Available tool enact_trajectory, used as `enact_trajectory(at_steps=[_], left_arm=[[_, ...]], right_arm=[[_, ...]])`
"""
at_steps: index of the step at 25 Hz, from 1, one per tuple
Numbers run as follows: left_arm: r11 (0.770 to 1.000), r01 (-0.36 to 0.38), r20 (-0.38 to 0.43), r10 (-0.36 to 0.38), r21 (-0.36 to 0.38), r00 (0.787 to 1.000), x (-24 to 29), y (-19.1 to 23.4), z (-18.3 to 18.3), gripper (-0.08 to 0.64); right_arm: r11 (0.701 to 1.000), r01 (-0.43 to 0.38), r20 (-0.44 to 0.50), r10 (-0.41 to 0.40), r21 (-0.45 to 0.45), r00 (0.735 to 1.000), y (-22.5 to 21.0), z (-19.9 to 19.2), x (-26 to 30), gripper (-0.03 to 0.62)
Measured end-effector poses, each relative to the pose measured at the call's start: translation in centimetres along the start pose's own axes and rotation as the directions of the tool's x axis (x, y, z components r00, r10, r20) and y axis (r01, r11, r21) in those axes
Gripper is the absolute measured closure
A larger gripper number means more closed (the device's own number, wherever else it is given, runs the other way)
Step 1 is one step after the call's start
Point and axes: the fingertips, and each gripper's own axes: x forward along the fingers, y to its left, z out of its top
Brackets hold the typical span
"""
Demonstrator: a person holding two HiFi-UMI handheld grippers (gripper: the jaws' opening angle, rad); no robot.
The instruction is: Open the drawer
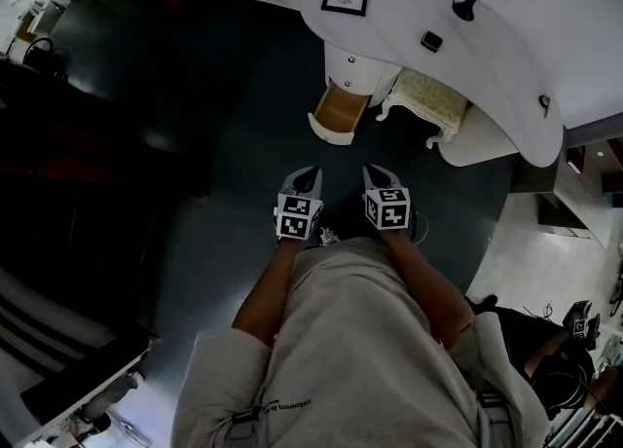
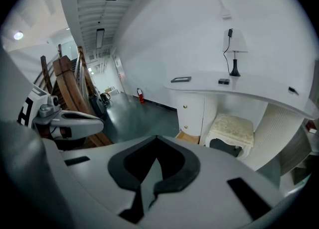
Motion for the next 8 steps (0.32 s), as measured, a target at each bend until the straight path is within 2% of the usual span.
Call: enact_trajectory(at_steps=[8], left_arm=[[1.0,-0.012,0.007,0.012,-0.008,1.0,-0.7,0.53,-0.2,0.549]], right_arm=[[1.0,-0.006,-0.01,0.005,-0.015,1.0,0.72,-0.46,0.01,0.577]])
